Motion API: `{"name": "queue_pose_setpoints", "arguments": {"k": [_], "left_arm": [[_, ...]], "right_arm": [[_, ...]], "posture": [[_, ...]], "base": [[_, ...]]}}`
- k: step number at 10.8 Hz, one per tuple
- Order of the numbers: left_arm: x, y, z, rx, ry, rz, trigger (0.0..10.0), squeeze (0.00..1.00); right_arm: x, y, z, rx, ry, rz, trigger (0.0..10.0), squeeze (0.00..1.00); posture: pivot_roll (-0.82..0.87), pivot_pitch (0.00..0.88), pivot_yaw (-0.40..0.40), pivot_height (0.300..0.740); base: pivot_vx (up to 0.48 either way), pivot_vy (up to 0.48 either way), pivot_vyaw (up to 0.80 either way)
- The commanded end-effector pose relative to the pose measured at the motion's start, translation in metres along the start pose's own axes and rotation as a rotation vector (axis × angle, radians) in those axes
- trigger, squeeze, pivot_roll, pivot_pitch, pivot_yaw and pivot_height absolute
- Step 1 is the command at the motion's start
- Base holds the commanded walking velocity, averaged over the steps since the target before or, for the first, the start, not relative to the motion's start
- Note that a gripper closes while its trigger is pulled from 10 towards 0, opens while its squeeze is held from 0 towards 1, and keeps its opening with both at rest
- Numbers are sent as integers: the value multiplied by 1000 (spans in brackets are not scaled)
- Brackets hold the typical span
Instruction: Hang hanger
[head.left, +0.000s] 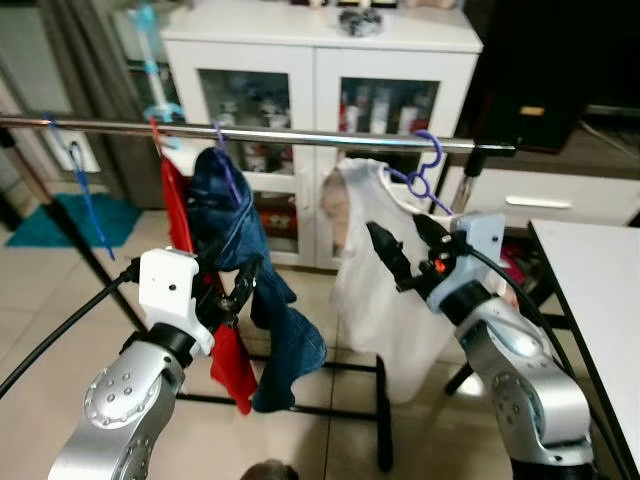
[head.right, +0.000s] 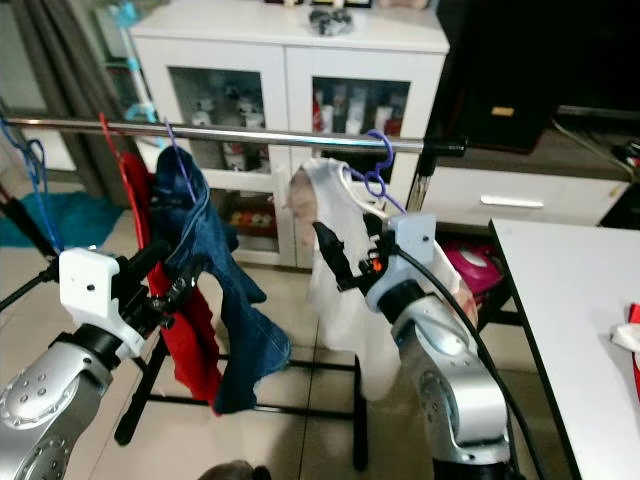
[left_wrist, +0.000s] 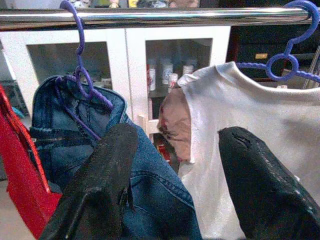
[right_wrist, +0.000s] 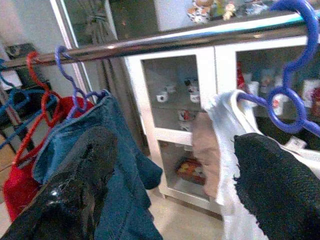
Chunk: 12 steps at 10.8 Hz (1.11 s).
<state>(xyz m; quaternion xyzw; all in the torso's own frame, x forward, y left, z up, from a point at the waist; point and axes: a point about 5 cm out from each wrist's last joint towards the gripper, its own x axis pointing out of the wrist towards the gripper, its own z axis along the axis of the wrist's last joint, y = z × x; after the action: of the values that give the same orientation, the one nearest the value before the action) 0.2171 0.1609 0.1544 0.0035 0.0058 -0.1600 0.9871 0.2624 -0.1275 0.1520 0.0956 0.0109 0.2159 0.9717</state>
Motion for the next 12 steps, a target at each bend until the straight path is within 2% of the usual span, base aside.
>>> {"name": "queue_pose_setpoints", "arguments": {"k": [1, 2, 5, 8, 11, 12], "left_arm": [[-1, 3, 3, 20, -8, 16, 10000, 35], [-1, 4, 4, 23, -7, 21, 10000, 31], [-2, 7, 3, 45, 4, 36, 10000, 35], [3, 8, 4, 45, 3, 17, 10000, 31], [7, 5, 4, 16, 0, 55, 10000, 55], [7, 4, 3, 11, 12, 38, 10000, 380]], "right_arm": [[1, 2, 1, 24, -5, -9, 10000, 1000], [2, -4, -1, 67, -2, -84, 10000, 1000], [8, -7, -7, 104, 43, -125, 10000, 1000], [10, -2, -8, 73, 51, -118, 10000, 1000], [12, -3, -5, 72, 42, -110, 10000, 1000], [15, 0, -5, 65, 43, -88, 10000, 1000]], "posture": [[33, 0, 41, 740], [33, 0, 35, 740], [51, 0, 22, 740], [33, 0, 46, 740], [45, 0, 32, 740], [50, 0, 24, 740]], "base": [[0, 405, 0], [0, 416, 0], [0, 410, 0], [0, 412, 0], [0, 0, 0], [0, 0, 0]]}}
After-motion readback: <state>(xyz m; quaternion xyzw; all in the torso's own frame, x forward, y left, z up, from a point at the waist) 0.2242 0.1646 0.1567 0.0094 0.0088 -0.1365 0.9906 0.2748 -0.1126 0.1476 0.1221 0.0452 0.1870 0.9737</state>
